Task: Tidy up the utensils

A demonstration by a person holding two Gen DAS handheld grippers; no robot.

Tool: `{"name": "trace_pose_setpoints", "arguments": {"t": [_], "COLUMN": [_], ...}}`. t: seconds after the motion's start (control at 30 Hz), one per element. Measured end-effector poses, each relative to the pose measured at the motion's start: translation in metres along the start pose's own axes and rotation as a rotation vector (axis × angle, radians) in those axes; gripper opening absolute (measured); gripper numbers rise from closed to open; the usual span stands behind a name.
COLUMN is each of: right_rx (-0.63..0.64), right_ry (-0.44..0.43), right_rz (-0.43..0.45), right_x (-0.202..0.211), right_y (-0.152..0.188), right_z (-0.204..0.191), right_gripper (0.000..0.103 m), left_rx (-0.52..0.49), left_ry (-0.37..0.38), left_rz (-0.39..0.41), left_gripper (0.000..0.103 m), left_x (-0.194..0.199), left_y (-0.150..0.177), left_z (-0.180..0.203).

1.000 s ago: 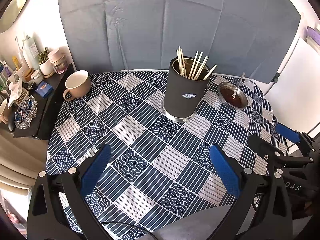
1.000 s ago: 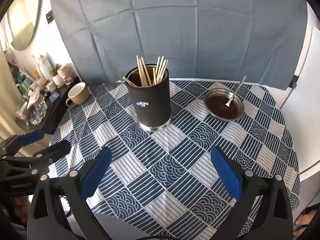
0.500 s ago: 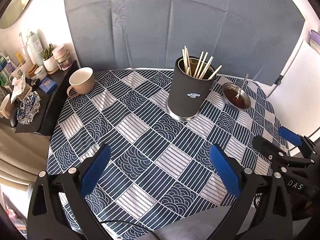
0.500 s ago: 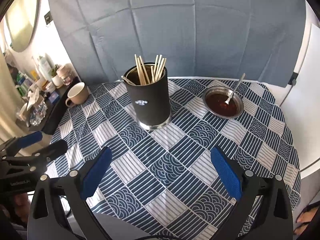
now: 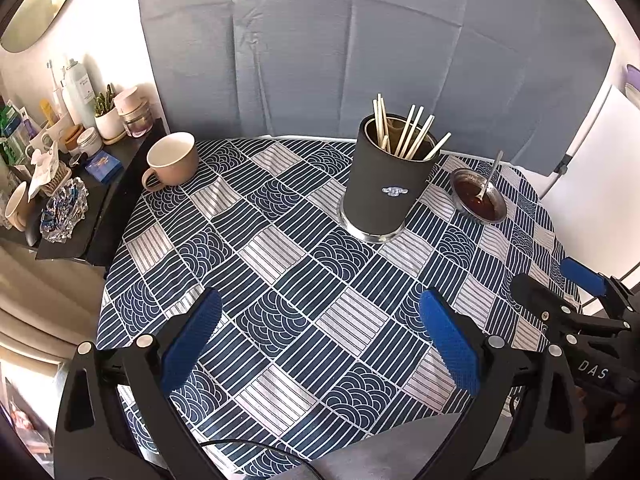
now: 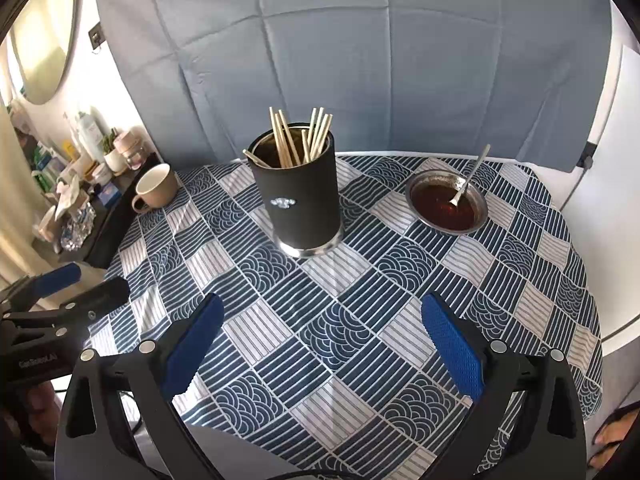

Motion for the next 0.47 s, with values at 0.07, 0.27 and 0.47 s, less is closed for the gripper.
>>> {"name": "trace_pose_setpoints", "arguments": {"t": [0.07, 0.27, 0.47], "right_rx": [0.000, -0.004, -0.008], "right_ry": [0.000, 0.005, 0.006], "right_rz": [-0.002, 0.000, 0.000], "right_x": [-0.0002, 0.0012, 0.0015], "right_y": [-0.0004, -0.0014, -0.0018], "right_z": [0.0003, 0.0019, 0.0050], "right_gripper": [0.095, 0.095, 0.095], "left_rx": [0.002, 0.011, 0.021], "left_ry": [-0.002, -0.016, -0.011], "left_rz": [-0.004, -0.010, -0.004], "left_gripper": [0.097, 0.097, 0.097], "left_x": [-0.0005, -0.0005, 0.0017], "left_y": [-0.0003, 0.0002, 0.0001], "left_z": [-0.0009, -0.0024, -0.0057]}}
Point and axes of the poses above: each gripper's, at about its wrist camera, not at the fingertips, and x roughly against the way its jaws point, z to its right, y to its underside, the point moved 2 cm from there along -x, roughly the way its jaws point, and after that the axes turned 12 degrees about -z, right-handed, at the moved point
